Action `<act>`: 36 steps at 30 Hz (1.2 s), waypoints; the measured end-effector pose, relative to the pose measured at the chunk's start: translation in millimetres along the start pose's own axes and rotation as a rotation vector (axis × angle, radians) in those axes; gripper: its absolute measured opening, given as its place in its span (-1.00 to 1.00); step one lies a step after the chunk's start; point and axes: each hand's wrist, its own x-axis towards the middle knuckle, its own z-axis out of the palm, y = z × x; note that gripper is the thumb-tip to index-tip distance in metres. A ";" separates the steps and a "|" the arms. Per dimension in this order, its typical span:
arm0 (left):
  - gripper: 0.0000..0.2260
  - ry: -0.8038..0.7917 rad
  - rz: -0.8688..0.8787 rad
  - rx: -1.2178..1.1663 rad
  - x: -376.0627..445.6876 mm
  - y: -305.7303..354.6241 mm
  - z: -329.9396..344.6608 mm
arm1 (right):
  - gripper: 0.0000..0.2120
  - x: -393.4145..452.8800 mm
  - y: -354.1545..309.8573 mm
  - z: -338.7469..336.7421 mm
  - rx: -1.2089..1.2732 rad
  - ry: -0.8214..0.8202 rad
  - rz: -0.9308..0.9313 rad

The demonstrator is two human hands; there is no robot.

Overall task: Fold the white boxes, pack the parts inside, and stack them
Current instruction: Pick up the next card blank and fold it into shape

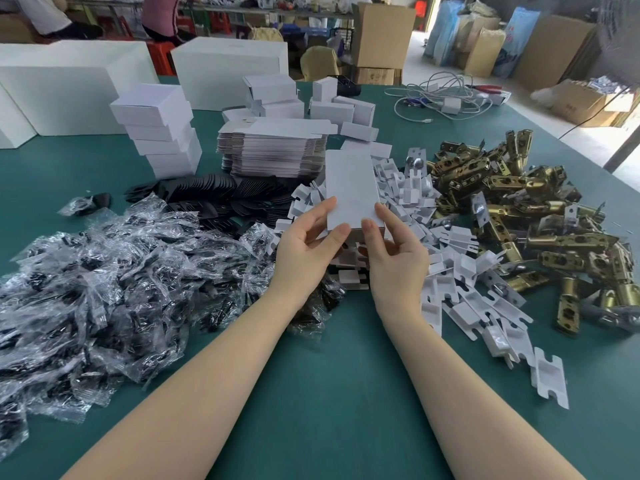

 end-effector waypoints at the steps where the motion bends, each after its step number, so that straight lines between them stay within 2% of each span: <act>1: -0.67 0.001 0.000 0.004 0.2 -0.3 0.0 | -0.75 -0.2 -0.5 0.0 -0.004 -0.002 -0.007; 6: -0.66 -0.012 0.008 0.015 2.7 1.3 -2.1 | -0.70 2.1 2.5 -1.7 -0.006 -0.045 0.000; 11: -0.64 -0.047 0.045 0.057 8.9 10.3 -4.5 | -0.40 5.7 4.6 -2.6 -0.008 -0.148 0.019; 15: -0.64 -0.051 0.053 0.156 12.6 17.5 -4.0 | -0.44 6.0 -0.7 -3.3 -0.025 -0.155 -0.027; 17: -0.62 -0.068 0.020 0.124 13.0 24.6 -0.6 | -0.46 4.6 -4.3 -4.1 -0.030 -0.127 -0.060; 20: -0.31 -0.178 -0.056 -0.034 13.1 35.7 2.8 | -0.51 -1.3 -9.6 -3.6 -0.065 -0.132 -0.094; 23: -0.07 -0.221 -0.076 -0.043 10.8 42.3 5.8 | -0.56 -6.9 -11.9 -2.0 -0.195 -0.194 -0.236; 26: -0.18 -0.186 -0.115 -0.126 9.0 44.3 9.0 | -0.69 -9.3 -9.3 -3.1 -0.249 -0.252 -0.372; 31: -0.42 -0.108 -0.204 -0.269 12.1 45.1 7.4 | -0.81 -2.6 -13.6 -8.5 -0.252 -0.121 -0.316; 33: -0.53 -0.091 -0.217 -0.252 12.9 41.8 6.1 | -0.86 1.5 -12.7 -12.8 -0.338 -0.080 -0.283; 36: -0.67 -0.053 -0.169 -0.136 14.2 30.8 3.1 | -0.83 7.3 -10.6 -20.8 -0.404 -0.005 -0.231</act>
